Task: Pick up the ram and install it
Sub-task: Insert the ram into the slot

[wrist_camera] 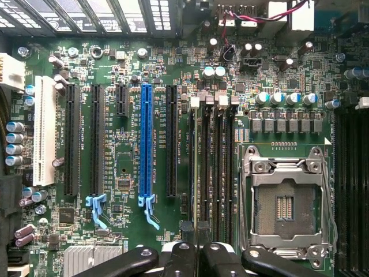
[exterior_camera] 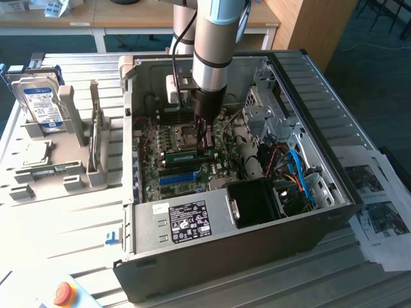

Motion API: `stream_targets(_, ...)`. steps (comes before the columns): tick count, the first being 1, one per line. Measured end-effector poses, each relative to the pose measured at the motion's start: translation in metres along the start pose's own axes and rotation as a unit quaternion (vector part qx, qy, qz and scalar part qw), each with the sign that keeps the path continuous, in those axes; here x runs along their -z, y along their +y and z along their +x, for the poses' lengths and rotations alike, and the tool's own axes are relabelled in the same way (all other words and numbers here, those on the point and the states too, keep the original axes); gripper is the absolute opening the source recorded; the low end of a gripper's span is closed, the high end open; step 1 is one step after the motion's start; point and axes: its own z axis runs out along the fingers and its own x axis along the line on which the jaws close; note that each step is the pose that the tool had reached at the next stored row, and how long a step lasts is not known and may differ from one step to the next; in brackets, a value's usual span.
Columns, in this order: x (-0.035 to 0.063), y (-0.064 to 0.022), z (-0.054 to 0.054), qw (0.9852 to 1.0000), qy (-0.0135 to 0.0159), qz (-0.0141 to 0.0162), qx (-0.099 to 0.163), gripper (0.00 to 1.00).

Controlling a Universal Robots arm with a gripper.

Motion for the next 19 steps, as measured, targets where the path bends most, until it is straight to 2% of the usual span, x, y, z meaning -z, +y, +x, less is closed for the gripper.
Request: stream_targets(19, -0.0016, 0.0, 0.0, 1.0, 0.0, 0.0, 0.0, 0.12)
